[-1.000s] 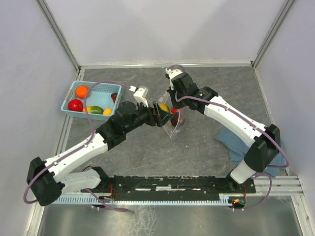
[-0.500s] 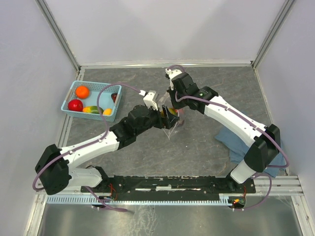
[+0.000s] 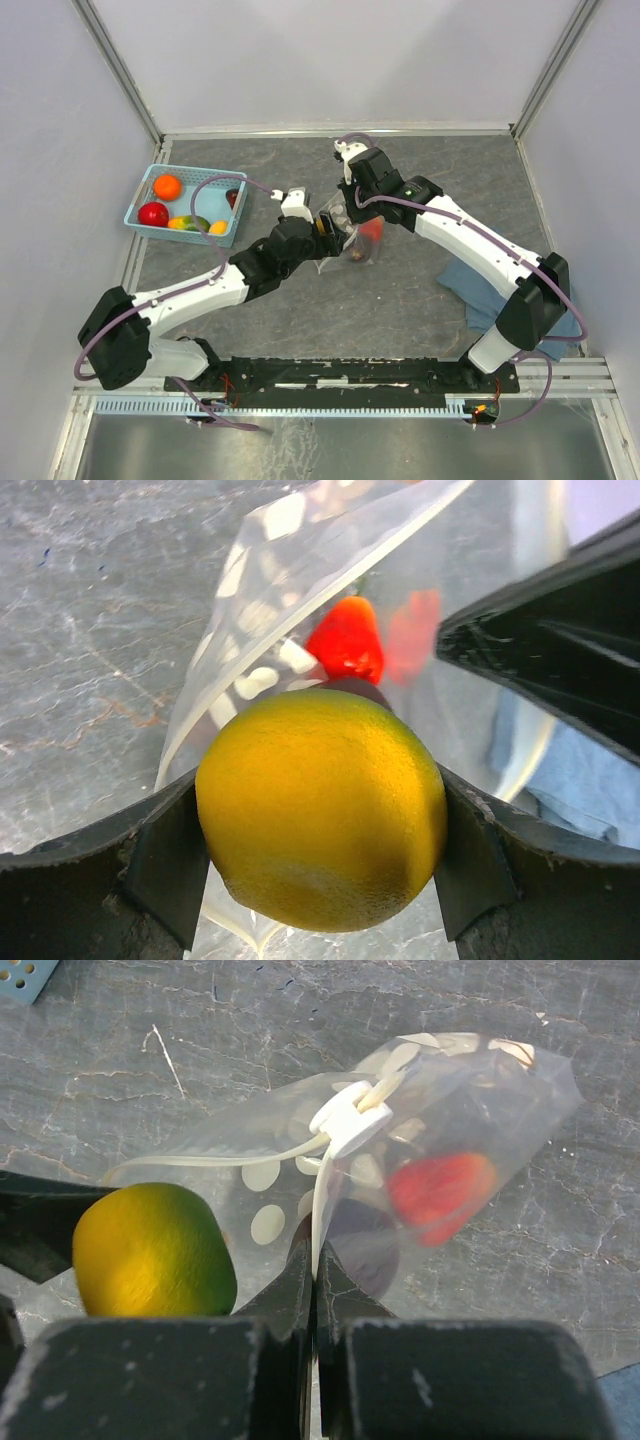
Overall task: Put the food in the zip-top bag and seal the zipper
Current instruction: Place the fake fruit in the zipper food storage bag.
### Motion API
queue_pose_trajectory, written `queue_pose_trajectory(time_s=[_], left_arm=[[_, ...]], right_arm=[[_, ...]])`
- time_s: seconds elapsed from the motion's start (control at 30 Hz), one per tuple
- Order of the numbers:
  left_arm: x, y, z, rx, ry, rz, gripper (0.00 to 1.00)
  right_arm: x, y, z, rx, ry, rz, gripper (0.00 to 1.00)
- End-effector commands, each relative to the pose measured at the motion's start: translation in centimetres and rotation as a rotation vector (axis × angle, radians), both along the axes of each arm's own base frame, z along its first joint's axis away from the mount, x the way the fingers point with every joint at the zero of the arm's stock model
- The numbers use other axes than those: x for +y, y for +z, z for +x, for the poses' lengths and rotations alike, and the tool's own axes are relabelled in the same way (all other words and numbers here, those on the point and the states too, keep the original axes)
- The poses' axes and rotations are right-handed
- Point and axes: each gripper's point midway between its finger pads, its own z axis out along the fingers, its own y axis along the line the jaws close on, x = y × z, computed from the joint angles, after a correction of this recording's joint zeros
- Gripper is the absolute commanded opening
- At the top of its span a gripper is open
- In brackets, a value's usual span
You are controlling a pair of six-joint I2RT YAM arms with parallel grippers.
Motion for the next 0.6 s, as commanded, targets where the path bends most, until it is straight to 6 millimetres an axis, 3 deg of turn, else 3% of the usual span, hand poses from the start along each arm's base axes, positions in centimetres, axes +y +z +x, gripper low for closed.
queue_pose_trajectory(time_s=[0.0, 0.37, 0.57], left_arm=[[0.6, 1.1, 1.7, -0.008, 0.117, -0.017, 0.50], [-1.1, 2.2, 3.3, -0.037, 0.106, -0.031, 0.59], [-1.8, 1.1, 3.9, -0.021, 0.100, 0.007, 0.70]], right_arm=[[0.9, 2.2, -0.2, -0.032, 0.018, 0.074, 0.01], [1.7, 2.1, -0.7, -0.014, 0.051, 0.108, 0.02], [2.2, 2.1, -0.8, -0.008, 0.067, 0.125, 0.02]])
